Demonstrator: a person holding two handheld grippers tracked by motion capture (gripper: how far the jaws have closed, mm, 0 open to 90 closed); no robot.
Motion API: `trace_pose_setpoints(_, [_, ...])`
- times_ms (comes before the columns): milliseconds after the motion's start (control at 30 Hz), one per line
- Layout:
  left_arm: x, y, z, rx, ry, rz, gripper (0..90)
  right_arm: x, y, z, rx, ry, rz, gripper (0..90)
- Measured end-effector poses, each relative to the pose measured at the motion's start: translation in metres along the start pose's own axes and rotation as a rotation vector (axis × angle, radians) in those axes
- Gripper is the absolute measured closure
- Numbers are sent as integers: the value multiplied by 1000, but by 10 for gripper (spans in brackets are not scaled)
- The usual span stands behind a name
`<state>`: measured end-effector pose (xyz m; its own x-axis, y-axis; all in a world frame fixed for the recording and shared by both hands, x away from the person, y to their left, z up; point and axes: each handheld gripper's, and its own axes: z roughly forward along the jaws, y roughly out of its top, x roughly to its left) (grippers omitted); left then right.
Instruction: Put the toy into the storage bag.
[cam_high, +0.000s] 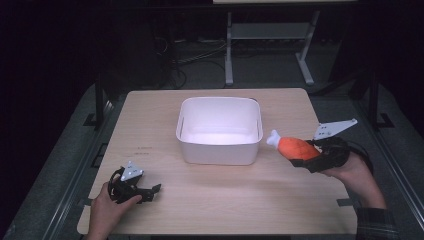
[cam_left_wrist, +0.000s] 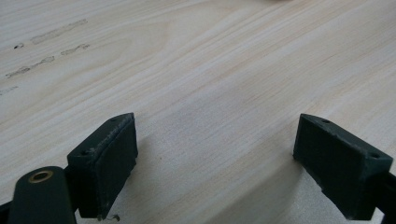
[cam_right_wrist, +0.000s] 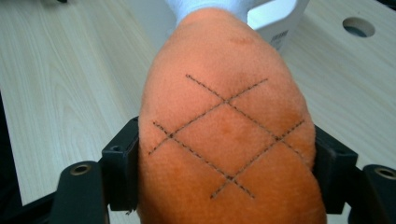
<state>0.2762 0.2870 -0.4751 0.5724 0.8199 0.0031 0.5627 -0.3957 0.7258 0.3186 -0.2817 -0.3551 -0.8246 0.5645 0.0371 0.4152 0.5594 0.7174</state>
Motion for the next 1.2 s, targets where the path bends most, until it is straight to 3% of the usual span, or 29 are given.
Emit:
trace_pose_setpoints(433, [0, 0, 0, 0, 1, 3, 128, -9, 30, -6, -34, 19, -21, 268])
trace_pose_setpoints(1200, [0, 0, 0, 0, 2, 3, 128, -10, 89, 17, -31, 73, -93, 268])
